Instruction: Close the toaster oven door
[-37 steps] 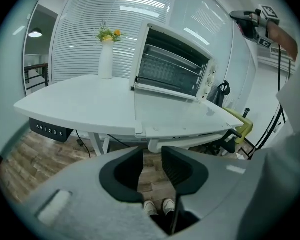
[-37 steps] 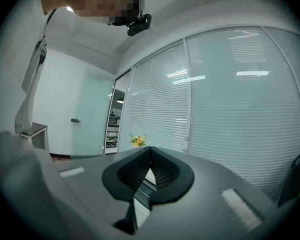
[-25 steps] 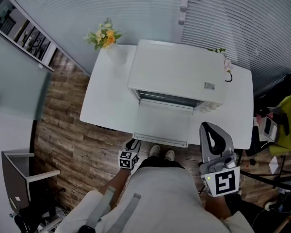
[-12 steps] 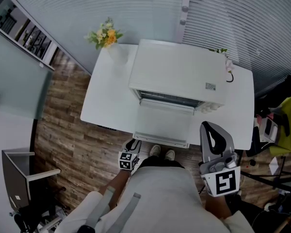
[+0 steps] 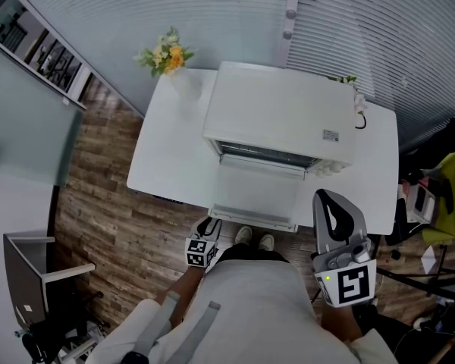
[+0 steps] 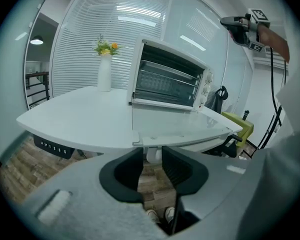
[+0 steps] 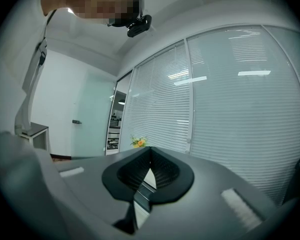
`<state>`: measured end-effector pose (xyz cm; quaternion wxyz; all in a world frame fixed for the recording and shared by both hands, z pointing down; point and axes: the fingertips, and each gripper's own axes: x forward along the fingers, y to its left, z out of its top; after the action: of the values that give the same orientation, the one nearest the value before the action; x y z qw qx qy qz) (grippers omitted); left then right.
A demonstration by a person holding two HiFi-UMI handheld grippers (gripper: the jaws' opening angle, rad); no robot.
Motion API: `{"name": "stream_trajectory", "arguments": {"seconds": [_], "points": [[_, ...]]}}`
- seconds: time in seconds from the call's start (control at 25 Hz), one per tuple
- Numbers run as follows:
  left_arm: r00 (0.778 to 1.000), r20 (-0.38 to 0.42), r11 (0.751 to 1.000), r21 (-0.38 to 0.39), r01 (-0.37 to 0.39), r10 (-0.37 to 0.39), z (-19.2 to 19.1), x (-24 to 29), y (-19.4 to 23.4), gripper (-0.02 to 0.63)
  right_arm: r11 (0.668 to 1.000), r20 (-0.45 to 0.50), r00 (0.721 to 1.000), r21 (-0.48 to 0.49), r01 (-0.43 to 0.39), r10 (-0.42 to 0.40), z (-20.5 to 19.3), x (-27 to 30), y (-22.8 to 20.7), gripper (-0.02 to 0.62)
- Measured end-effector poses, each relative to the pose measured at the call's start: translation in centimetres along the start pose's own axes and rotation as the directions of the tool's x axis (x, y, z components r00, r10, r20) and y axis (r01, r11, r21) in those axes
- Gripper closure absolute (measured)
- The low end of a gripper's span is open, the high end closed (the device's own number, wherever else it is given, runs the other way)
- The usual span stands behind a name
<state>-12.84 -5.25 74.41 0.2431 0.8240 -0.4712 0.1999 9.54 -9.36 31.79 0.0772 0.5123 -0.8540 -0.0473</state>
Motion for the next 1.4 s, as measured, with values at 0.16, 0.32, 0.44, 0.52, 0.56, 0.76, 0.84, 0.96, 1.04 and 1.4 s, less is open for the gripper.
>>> {"name": "stream_trajectory", "arguments": {"seconds": [0.16, 0.32, 0.44, 0.52, 0.56, 0.76, 0.84, 0.96, 1.04, 1.4], "points": [[1.0, 0.01, 1.0, 0.02, -0.009, 0.008, -0.3, -0.1, 0.3, 0.489, 1.0, 0.003, 1.0, 0.001, 0.001, -0.001, 0.1, -0.1, 0.1, 0.592], [0.999, 0.03, 1.0, 0.027, -0.014, 0.014, -0.2, -0.2, 0.2, 0.5, 1.0, 0.003, 1.0, 0.003, 0.0, 0.0, -0.1, -0.2, 0.1, 0.591], [0.999, 0.032, 0.999, 0.044, -0.02, 0.019, 0.0, -0.4, 0.1, 0.497, 1.0, 0.005, 1.0, 0.003, -0.001, 0.001, 0.0, -0.3, 0.2, 0.591], [0.999, 0.038, 0.998, 0.053, -0.025, 0.023, 0.2, -0.5, 0.0, 0.495, 1.0, 0.009, 1.0, 0.004, -0.001, 0.001, 0.1, -0.4, 0.3, 0.591], [0.999, 0.04, 0.998, 0.055, -0.028, 0.025, 0.2, -0.5, 0.0, 0.494, 1.0, 0.009, 1.0, 0.004, 0.0, 0.0, 0.1, -0.4, 0.3, 0.591], [0.997, 0.066, 0.997, 0.06, -0.038, 0.034, 1.0, -0.6, -0.2, 0.491, 1.0, 0.009, 1.0, 0.005, 0.0, 0.0, 0.0, -0.6, 0.4, 0.591], [0.996, 0.081, 0.996, 0.075, -0.048, 0.042, 1.6, -0.6, 0.0, 0.494, 1.0, 0.011, 1.0, 0.005, 0.001, -0.001, 0.1, -0.6, 0.5, 0.591], [0.995, 0.096, 0.995, 0.087, -0.049, 0.04, 2.4, -0.7, -0.1, 0.505, 1.0, 0.013, 1.0, 0.004, 0.004, -0.004, 0.2, -0.8, 0.5, 0.592], [0.994, 0.1, 0.994, 0.097, -0.044, 0.034, 2.6, -0.8, -0.4, 0.515, 1.0, 0.016, 1.0, 0.004, 0.006, -0.006, 0.3, -0.9, 0.5, 0.591], [0.994, 0.102, 0.994, 0.102, -0.043, 0.032, 3.1, -1.1, -0.6, 0.534, 1.0, 0.015, 1.0, 0.004, 0.012, -0.012, 0.3, -1.1, 0.6, 0.591]]}}
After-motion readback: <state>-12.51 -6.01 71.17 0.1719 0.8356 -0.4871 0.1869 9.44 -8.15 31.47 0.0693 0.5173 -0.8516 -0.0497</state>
